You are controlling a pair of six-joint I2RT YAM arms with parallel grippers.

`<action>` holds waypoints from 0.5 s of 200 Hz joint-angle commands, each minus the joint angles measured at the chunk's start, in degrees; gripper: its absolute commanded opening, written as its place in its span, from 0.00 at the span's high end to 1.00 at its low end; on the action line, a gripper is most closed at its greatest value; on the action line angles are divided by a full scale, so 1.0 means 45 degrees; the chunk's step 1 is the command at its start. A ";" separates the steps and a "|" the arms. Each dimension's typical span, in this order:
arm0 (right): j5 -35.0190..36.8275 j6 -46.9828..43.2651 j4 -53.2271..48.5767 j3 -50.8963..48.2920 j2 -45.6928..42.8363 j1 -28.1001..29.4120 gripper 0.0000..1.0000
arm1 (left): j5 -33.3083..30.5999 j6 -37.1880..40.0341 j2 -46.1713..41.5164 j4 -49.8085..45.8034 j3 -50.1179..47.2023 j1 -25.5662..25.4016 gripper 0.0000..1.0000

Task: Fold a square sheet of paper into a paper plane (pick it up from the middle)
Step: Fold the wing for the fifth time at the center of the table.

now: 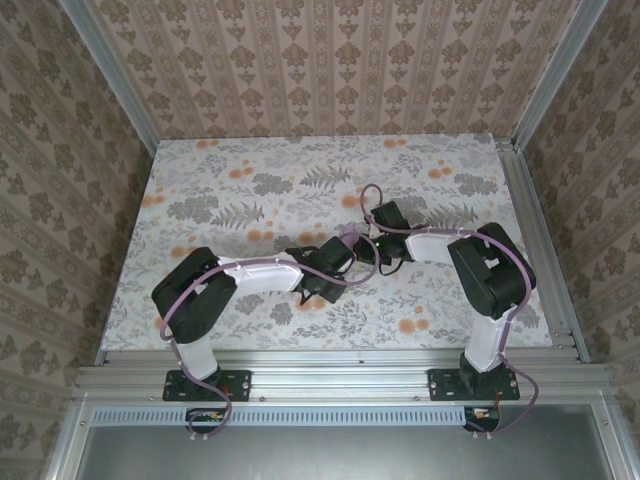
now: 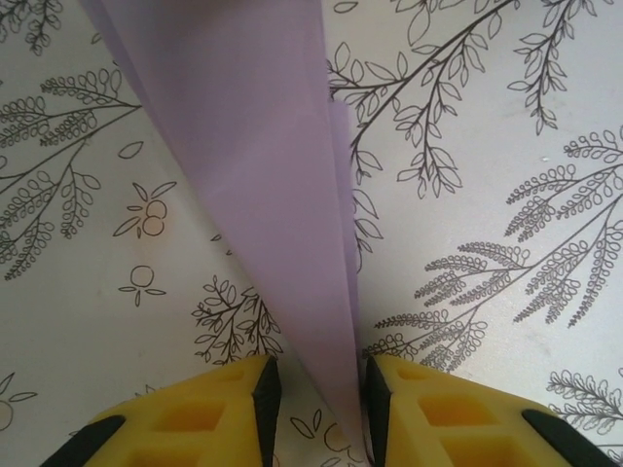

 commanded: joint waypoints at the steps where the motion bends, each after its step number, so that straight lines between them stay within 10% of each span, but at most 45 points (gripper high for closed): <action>1: 0.1675 -0.0077 -0.1542 -0.0025 0.1031 0.0154 1.00 | 0.0676 0.0521 -0.0600 0.0212 -0.0376 -0.0059 0.66; 100: 0.1962 -0.0173 -0.1828 -0.0013 0.1236 0.0369 1.00 | 0.2770 -0.0989 -0.3229 0.1660 -0.1708 0.1410 0.65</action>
